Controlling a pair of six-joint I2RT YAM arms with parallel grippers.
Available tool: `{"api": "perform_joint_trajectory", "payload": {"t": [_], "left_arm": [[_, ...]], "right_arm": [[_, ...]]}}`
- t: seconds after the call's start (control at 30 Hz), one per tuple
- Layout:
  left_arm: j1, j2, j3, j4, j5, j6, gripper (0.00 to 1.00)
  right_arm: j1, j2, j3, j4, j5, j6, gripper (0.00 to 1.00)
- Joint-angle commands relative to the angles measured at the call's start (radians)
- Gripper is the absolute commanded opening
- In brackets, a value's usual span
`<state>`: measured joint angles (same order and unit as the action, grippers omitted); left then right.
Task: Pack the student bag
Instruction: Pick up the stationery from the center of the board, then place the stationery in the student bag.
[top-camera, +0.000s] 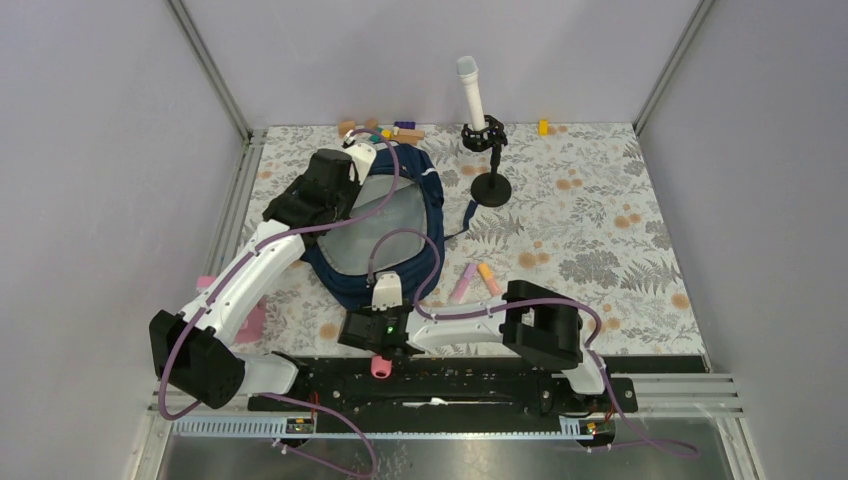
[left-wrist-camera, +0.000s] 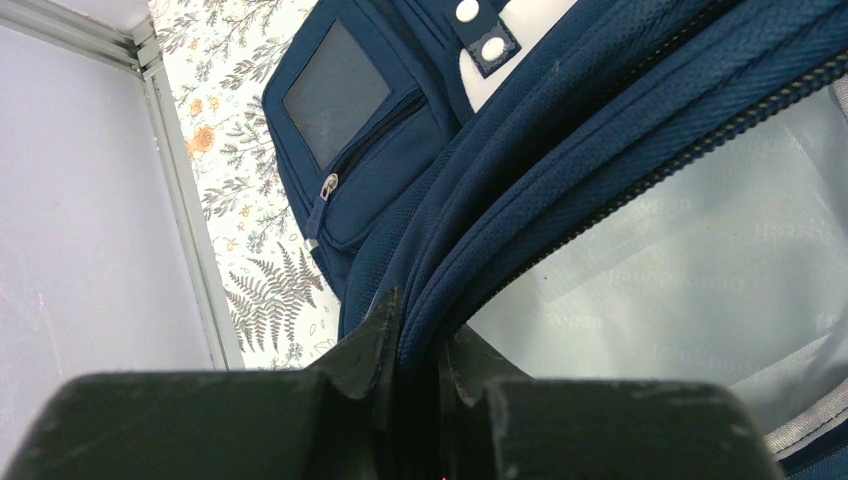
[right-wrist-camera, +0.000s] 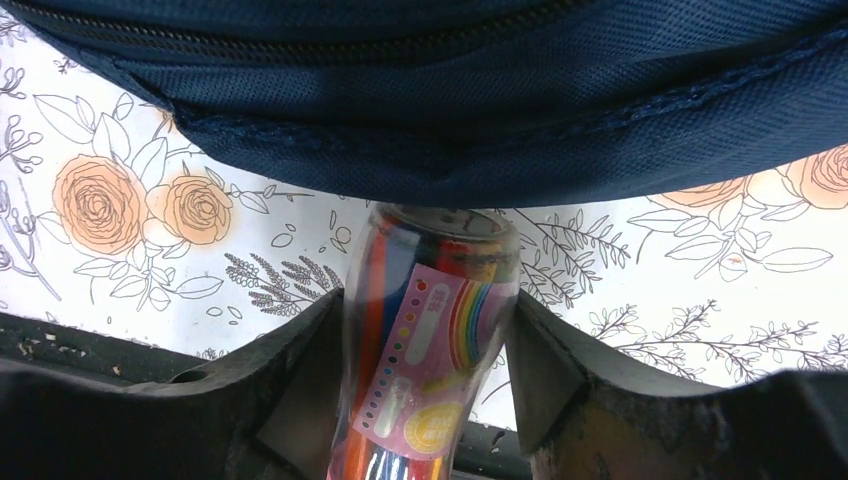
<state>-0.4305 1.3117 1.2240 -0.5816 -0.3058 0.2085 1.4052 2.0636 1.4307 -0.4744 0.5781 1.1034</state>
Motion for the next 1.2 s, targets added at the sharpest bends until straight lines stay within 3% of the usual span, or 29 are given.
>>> {"api": "perform_joint_trajectory", "payload": {"t": [0.0,0.17,0.33,0.57,0.8,0.97,1.17], "left_arm": [[0.019,-0.047,0.026,0.029,-0.062,-0.007,0.0],[0.018,-0.043,0.023,0.029,-0.061,-0.005,0.0],[0.009,-0.038,0.023,0.028,-0.066,-0.003,0.0],[-0.015,-0.037,0.03,0.015,-0.063,0.0,0.0],[-0.06,-0.053,0.05,-0.012,-0.049,-0.016,0.0],[-0.063,-0.085,0.028,-0.004,-0.018,-0.033,0.0],[-0.065,-0.091,0.023,-0.001,0.004,-0.041,0.0]], "right_arm": [[-0.007,-0.067,-0.071,0.022,0.018,0.002,0.24],[-0.008,-0.183,-0.238,0.2,0.03,0.0,0.0],[-0.007,-0.301,-0.335,0.245,0.059,-0.07,0.0],[-0.015,-0.62,-0.521,0.236,0.142,-0.188,0.0],[-0.125,-0.864,-0.579,0.218,0.104,-0.305,0.0],[-0.245,-0.865,-0.532,0.357,0.001,-0.376,0.0],[-0.379,-0.684,-0.372,0.512,-0.18,-0.373,0.0]]}}
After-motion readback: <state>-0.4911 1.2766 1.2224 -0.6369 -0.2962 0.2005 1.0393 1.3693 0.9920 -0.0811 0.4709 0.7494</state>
